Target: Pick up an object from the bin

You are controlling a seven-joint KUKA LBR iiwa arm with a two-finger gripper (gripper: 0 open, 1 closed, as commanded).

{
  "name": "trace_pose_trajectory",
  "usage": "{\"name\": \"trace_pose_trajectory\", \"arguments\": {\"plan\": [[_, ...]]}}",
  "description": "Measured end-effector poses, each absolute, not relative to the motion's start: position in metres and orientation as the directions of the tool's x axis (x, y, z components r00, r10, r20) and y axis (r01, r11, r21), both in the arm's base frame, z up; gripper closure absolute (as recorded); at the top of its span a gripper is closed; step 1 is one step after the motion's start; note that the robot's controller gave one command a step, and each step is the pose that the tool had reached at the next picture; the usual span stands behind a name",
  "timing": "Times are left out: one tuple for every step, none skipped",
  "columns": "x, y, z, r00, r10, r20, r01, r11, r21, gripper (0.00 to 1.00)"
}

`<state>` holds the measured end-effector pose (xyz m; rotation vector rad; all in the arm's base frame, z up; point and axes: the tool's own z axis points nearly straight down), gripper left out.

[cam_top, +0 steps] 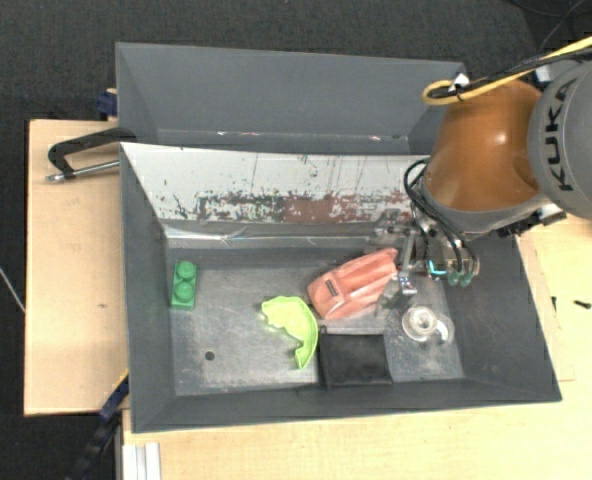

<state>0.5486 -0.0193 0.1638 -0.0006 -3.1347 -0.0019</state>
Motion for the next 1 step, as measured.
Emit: {"name": "trace_pose_trajectory", "arguments": {"plan": [[0.5505,-0.0194,0.1683,-1.000,0.000,-0.002,0.000,1.000,0.001,0.00]]}}
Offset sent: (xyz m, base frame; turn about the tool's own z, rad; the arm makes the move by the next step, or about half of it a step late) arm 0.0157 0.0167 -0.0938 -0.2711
